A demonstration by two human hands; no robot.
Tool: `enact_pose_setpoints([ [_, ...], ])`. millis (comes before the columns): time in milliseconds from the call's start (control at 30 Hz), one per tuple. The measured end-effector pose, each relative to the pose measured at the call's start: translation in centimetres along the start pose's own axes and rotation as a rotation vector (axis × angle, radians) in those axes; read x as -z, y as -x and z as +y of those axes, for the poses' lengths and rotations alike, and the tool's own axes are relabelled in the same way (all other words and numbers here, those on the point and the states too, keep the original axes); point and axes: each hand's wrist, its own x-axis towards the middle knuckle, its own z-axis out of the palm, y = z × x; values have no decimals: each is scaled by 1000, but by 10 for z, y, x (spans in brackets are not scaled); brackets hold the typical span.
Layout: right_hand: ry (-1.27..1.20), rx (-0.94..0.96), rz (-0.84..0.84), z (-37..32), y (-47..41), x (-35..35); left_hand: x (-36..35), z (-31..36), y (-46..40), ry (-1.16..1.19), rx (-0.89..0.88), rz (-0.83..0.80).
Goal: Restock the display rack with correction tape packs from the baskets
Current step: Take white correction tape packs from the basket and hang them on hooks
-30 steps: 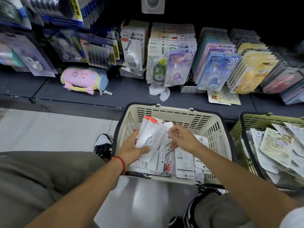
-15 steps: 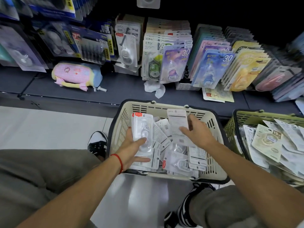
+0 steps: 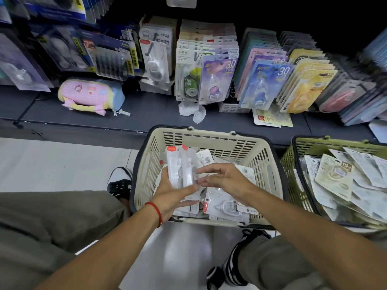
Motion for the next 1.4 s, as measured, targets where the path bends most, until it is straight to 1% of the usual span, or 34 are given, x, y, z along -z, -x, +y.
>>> enact_pose_setpoints([
  [67, 31, -25, 1, 1, -3, 12, 2, 0, -1, 44, 22, 34],
  [100, 181, -25, 54, 3, -5, 23, 3, 1, -2, 73, 35, 51],
  [133, 479, -23, 113, 7, -7, 37, 3, 0, -3, 101, 46, 65],
  [167, 898, -47, 123, 15, -7, 54, 4, 0, -4, 125, 56, 73],
  [200, 1271, -122, 57, 26, -6, 71, 4, 0, -4, 138, 65, 73],
  [233, 1500, -207, -21, 39, -1, 85, 5, 0, -5, 144, 74, 69],
  [267, 1605, -277, -90, 50, 5, 94, 6, 0, -5, 150, 82, 64],
  [300, 1637, -312, -128, 61, 10, 100, 6, -1, -6, 159, 89, 58],
  [400, 1688, -263, -150, 83, 13, 106, 5, 1, -6, 169, 112, 40],
  [433, 1643, -243, -141, 85, 13, 107, 4, 2, -6, 165, 118, 41],
  [500, 1435, -291, -121, 76, 13, 101, 2, 5, -5, 170, 125, 52],
  [533, 1345, -282, -96, 67, 12, 99, 1, 8, -5, 182, 126, 54],
  [567, 1276, -230, -22, 57, 11, 98, 1, 10, -5, 202, 127, 58],
  [667, 1003, -8, 360, 17, 8, 102, 0, 16, -7, 267, 102, 93],
  [733, 798, 125, 510, -15, 4, 110, -1, 22, -8, 288, 77, 109],
  [767, 656, 180, 540, -31, 3, 113, -1, 25, -9, 295, 61, 100],
  [833, 368, 221, 515, -59, 0, 113, 0, 32, -9, 320, 20, 57],
  [900, 214, 218, 449, -80, -5, 105, 0, 41, -8, 325, -29, -2],
  [1000, 179, 271, 356, -94, -15, 78, -6, 52, -6, 304, -76, -114],
  [1033, 207, 292, 364, -97, -19, 68, -9, 56, -4, 308, -79, -143],
  [1067, 256, 320, 402, -99, -22, 59, -12, 60, -2, 310, -84, -168],
  [1167, 518, 422, 566, -109, -24, 38, -18, 74, 7, 287, -137, -223],
  [1200, 572, 448, 597, -114, -23, 34, -19, 80, 10, 271, -168, -233],
  [1267, 606, 470, 636, -128, -22, 26, -22, 95, 16, 234, -234, -249],
  [1333, 532, 476, 644, -147, -22, 20, -27, 115, 19, 202, -285, -266],
  [1400, 271, 447, 605, -168, -21, 16, -31, 142, 20, 185, -324, -255],
])
